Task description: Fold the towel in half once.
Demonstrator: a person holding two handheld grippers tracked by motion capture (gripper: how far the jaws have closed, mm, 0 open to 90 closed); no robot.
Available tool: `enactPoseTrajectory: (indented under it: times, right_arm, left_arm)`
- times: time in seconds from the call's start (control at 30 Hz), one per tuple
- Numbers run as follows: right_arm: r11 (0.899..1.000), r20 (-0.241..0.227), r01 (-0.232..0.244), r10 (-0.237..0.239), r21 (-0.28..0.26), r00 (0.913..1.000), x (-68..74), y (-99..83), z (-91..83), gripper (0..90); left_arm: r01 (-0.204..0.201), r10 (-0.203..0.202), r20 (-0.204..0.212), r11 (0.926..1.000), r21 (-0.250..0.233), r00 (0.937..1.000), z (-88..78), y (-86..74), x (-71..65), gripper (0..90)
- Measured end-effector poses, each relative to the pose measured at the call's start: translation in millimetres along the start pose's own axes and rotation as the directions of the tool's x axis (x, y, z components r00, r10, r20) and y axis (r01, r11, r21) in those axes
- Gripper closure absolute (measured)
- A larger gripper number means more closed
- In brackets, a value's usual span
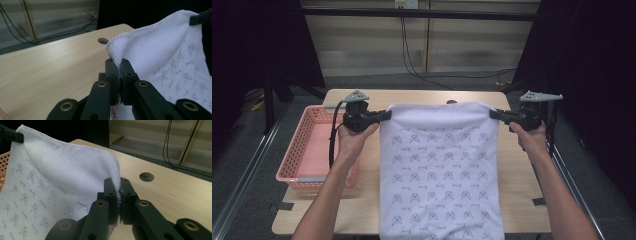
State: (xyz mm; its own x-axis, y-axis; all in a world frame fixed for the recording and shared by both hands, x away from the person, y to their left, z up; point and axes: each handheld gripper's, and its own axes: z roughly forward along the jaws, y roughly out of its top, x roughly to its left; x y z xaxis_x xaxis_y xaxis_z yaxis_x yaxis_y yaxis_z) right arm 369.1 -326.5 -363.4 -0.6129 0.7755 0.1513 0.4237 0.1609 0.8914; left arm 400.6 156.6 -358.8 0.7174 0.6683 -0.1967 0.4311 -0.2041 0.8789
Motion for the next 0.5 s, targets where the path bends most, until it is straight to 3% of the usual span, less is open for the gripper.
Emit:
enactPoseTrajectory:
  times: [0.13,0.27,0.47,0.5]
  right_arm:
    - [1.000,0.025,0.011,-0.011,0.007,0.9996,-3.8,15.8,6.8,86.8]
    - [1.000,0.053,0.008,-0.007,-0.020,0.9986,-11.8,39.6,7.9,86.8]
    - [0.999,0.084,0.010,-0.008,-0.031,0.9964,-18.9,62.3,6.0,86.9]
    - [1.000,0.093,0.000,0.003,-0.026,0.9957,-24.1,70.5,4.1,86.9]
  left_arm:
    - [-0.001,0.001,0.000,0.9999,-0.013,1.0000,4.0,12.1,8.7,87.2]
    - [-0.004,0.004,-0.008,0.9994,-0.033,1.0000,7.8,29.5,12.9,87.2]
    - [-0.040,0.040,-0.007,0.9956,-0.085,0.9992,5.3,62.4,12.0,87.2]
    - [-0.057,0.055,-0.025,0.9946,-0.087,0.9982,4.8,66.1,10.6,87.1]
